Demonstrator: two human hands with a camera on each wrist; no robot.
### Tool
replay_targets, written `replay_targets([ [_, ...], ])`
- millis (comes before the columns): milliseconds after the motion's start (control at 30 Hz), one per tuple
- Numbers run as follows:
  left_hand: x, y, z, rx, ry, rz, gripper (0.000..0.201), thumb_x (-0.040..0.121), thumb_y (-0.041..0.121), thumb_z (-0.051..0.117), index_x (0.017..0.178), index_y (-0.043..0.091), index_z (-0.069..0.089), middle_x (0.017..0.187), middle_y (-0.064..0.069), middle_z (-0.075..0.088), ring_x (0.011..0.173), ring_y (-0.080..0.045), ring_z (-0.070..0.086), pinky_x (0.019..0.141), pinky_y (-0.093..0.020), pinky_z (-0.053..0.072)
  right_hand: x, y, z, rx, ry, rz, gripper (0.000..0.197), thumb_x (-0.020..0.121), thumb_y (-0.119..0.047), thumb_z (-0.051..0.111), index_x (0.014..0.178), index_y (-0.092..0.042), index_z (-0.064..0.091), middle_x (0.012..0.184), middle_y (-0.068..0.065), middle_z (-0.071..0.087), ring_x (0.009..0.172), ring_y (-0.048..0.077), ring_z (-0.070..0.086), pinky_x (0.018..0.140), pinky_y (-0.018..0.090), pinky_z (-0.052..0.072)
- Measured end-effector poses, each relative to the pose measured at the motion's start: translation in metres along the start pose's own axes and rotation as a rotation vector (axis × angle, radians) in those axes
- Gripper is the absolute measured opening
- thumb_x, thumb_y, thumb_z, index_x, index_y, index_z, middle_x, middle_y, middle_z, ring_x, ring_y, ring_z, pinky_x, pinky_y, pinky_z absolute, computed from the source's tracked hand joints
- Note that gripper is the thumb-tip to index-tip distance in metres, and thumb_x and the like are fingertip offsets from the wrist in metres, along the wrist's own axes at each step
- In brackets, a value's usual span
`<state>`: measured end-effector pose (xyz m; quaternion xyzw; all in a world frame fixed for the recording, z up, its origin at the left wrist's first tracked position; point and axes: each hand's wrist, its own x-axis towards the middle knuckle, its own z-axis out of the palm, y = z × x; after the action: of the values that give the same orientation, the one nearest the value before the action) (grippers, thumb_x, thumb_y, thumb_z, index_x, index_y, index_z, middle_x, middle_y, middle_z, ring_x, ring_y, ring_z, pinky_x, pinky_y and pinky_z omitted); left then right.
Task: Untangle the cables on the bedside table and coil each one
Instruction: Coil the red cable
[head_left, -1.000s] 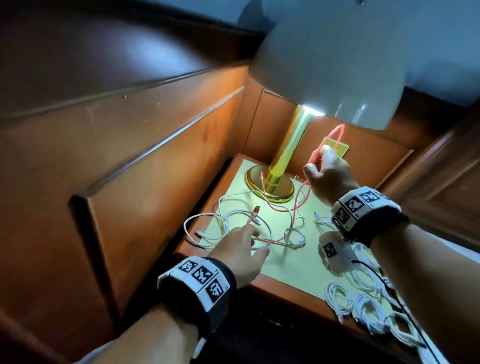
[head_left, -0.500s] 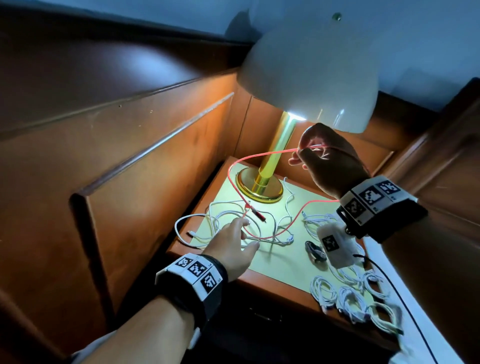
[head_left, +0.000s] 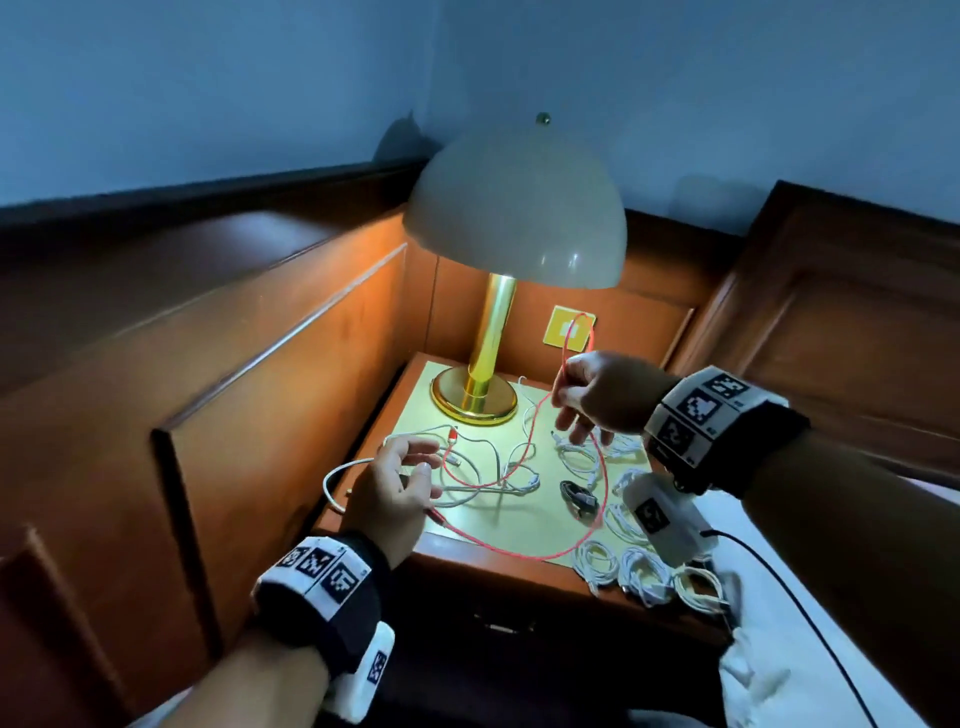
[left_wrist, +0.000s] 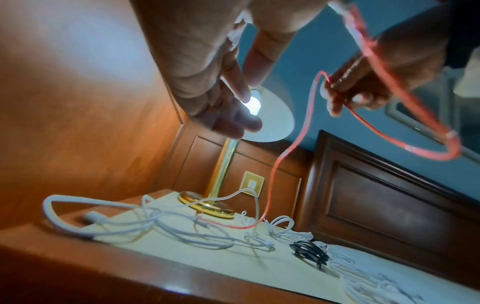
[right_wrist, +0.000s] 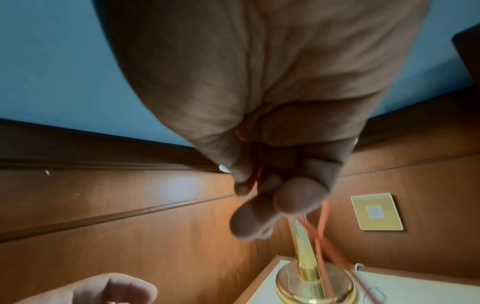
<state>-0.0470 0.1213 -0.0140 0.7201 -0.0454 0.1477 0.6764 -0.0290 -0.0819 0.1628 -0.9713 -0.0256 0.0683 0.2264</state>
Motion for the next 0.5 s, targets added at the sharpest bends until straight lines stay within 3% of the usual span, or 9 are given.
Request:
replay_targets([
  [100,0.0,0.02,0.005,0.137,-0.066,0.104,0.022,0.084,0.025,0.053,0.101,0.037,0.061,0.099,0.01,0.07,0.077,-0.012,0.071,0.071,-0.038,0.06,-0.023,-0.009,-0.022,-0.027,0.255,-0.084,0.018,0.102,-0.011,0.047,0.092,-0.012,0.062,0.079,0.003,0.071,0.06,0.012,0.071,0.046,0.022,0.048],
  [167,0.005,0.047,0.009,0.195,-0.113,0.148,0.031,0.089,0.015,0.057,0.112,0.036,0.055,0.111,0.005,0.067,0.085,-0.015,0.071,0.076,-0.043,0.06,-0.038,-0.016,-0.041,-0.03,0.377,-0.125,0.02,0.102,-0.014,0.049,0.088,-0.017,0.062,0.077,-0.002,0.068,0.057,0.009,0.07,0.047,0.019,0.046],
  [267,0.023,0.112,0.022,0.236,-0.165,0.185,0.062,0.092,0.012,0.065,0.143,0.031,0.034,0.144,-0.003,0.047,0.102,-0.025,0.066,0.088,-0.05,0.057,-0.064,-0.031,-0.065,-0.008,0.49,-0.241,0.027,0.105,-0.024,0.044,0.082,-0.022,0.059,0.07,-0.001,0.066,0.049,0.005,0.063,0.048,0.013,0.042],
  [367,0.046,0.188,0.036,0.251,-0.199,0.286,0.096,0.086,0.025,0.074,0.154,0.039,0.008,0.162,-0.004,0.024,0.121,-0.041,0.058,0.099,-0.058,0.049,-0.096,-0.053,-0.089,0.032,0.606,-0.359,0.025,0.106,-0.028,0.044,0.092,-0.019,0.062,0.072,-0.001,0.066,0.053,0.007,0.062,0.052,0.015,0.045],
  [433,0.057,0.228,0.042,0.29,-0.231,0.313,0.099,0.084,0.028,0.075,0.154,0.037,0.006,0.157,-0.006,0.032,0.118,-0.037,0.061,0.095,-0.055,0.053,-0.12,-0.067,-0.108,0.072,0.681,-0.448,0.024,0.106,-0.028,0.043,0.095,-0.019,0.062,0.074,-0.002,0.065,0.057,0.006,0.063,0.056,0.016,0.047],
  [500,0.059,0.252,0.045,0.333,-0.305,0.263,0.075,0.092,0.023,0.07,0.151,0.026,0.024,0.134,-0.004,0.053,0.092,-0.021,0.073,0.074,-0.04,0.062,-0.146,-0.078,-0.127,0.113,0.77,-0.54,0.023,0.106,-0.026,0.043,0.095,-0.017,0.061,0.074,-0.003,0.065,0.057,0.004,0.063,0.056,0.015,0.048],
])
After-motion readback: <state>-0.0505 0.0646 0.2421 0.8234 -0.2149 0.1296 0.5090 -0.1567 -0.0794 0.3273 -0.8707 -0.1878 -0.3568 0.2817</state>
